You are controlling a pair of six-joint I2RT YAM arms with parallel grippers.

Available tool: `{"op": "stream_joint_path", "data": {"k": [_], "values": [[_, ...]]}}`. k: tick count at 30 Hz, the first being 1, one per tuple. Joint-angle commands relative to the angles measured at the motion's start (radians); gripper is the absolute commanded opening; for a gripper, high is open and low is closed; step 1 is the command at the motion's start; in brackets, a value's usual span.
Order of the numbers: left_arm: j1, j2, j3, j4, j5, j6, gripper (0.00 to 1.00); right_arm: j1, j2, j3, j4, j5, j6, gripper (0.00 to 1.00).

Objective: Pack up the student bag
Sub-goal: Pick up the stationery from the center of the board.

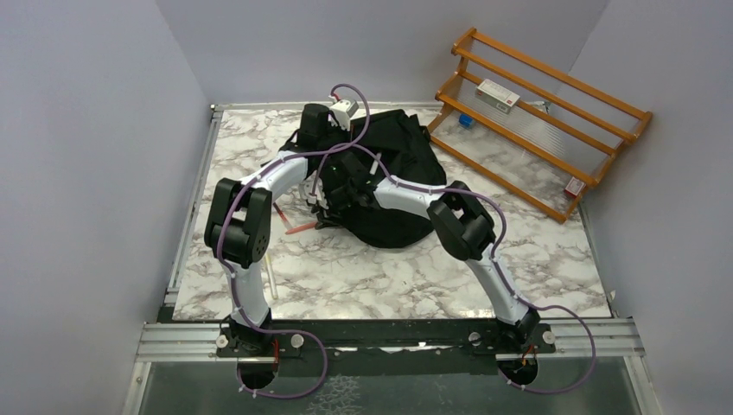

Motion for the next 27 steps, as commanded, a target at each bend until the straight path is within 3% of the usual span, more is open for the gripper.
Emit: {"op": "stream_joint_path", "data": {"k": [1,14,27], "values": [[-0.002,0.002,0.046,0.034,-0.008,-0.011,0.00,0.026,0.060,0.038,-0.122,0.075,-0.033,0.53],[-0.002,-0.010,0.028,0.062,0.003,-0.017,0.00,0.056,0.162,0.179,-0.414,0.276,-0.111,0.45],[-0.002,-0.008,0.027,0.062,0.014,-0.010,0.00,0.069,0.177,0.204,-0.518,0.271,-0.121,0.06]]}}
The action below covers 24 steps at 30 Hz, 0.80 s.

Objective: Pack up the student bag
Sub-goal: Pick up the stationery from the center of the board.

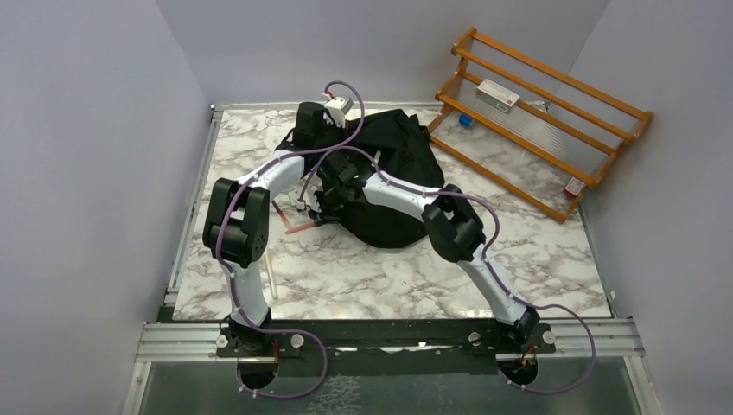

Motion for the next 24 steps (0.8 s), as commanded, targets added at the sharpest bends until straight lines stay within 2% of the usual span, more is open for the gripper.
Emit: {"op": "stream_joint_path", "data": {"k": [1,7,19,24], "values": [[-0.026,-0.009,0.029,0.045,0.011,0.006,0.00,0.034,0.074,-0.041,-0.161,0.120,-0.014,0.04],[-0.026,-0.005,0.030,0.044,0.012,0.006,0.00,0.071,-0.109,-0.249,0.034,0.046,0.004,0.01],[-0.026,0.003,0.035,0.040,0.016,0.005,0.00,0.081,-0.544,-0.745,0.433,-0.069,0.241,0.01],[-0.026,0.001,0.036,0.039,0.015,0.008,0.00,0.081,-0.725,-0.926,0.566,-0.053,0.335,0.01]]}}
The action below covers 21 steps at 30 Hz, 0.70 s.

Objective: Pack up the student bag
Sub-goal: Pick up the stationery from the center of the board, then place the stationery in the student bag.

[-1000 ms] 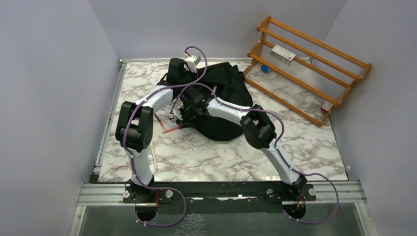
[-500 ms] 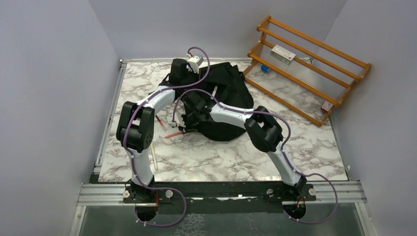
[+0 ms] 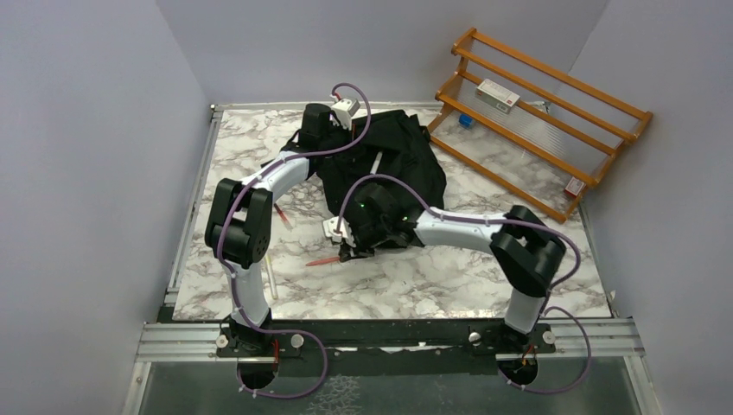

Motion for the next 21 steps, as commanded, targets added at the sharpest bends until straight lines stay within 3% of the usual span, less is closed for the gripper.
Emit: {"op": "stream_joint_path", "data": {"k": [1,9,21], "values": [[0.000,0.001,0.036,0.036,0.014,0.007,0.00,-0.002,-0.164,-0.117,0.179,-0.014,0.119,0.01],[0.000,0.001,0.034,0.044,0.020,0.002,0.00,-0.026,-0.402,-0.286,0.344,0.205,0.305,0.01],[0.000,-0.010,0.027,0.046,0.009,0.005,0.00,-0.209,-0.486,-0.309,0.322,0.242,0.474,0.01]]}}
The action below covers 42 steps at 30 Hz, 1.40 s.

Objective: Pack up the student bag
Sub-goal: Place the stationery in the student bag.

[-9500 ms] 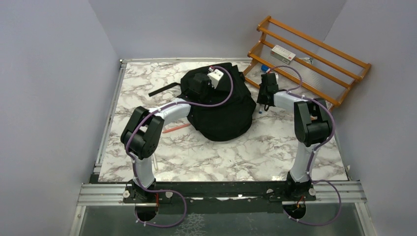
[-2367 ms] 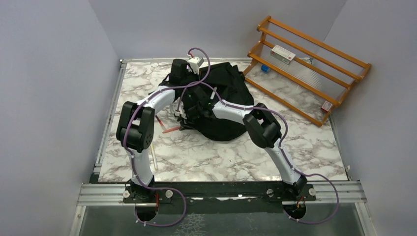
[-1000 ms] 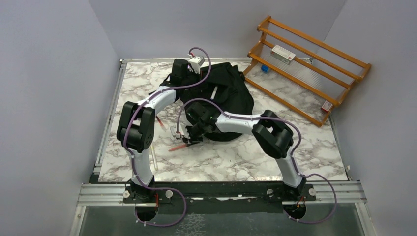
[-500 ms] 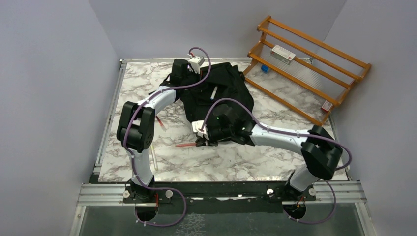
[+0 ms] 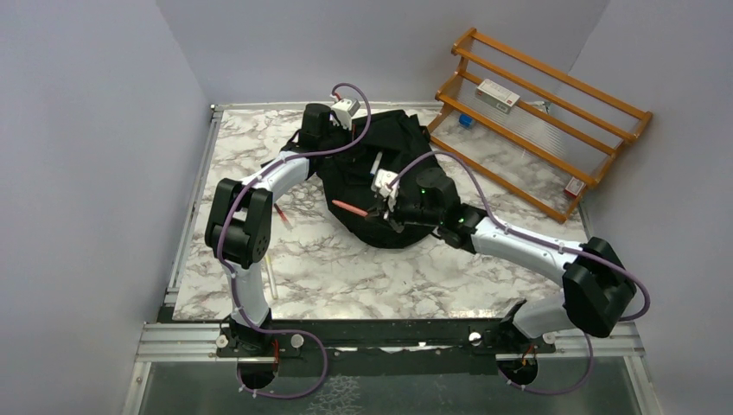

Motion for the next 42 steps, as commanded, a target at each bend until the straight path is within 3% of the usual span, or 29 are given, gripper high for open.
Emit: {"op": "stream_joint_path", "data": {"k": [1,7,21,30,42], "values": [[0.000,-0.009,0.028,0.046,0.009,0.005,0.00,-0.068,-0.041,-0.002,-0.018,0.042,0.101,0.01],[0.000,-0.005,0.029,0.046,0.012,0.002,0.00,-0.154,-0.053,0.008,-0.115,0.110,0.151,0.01],[0.000,-0.009,0.030,0.043,0.021,0.006,0.00,-0.283,0.121,0.214,-0.297,0.175,0.672,0.01],[-0.001,-0.008,0.034,0.042,0.036,0.003,0.00,-0.344,0.201,0.250,-0.275,0.154,0.887,0.01],[-0.018,-0.008,0.041,0.025,0.049,0.021,0.00,-0.361,0.360,0.303,-0.070,0.032,1.233,0.01]]}}
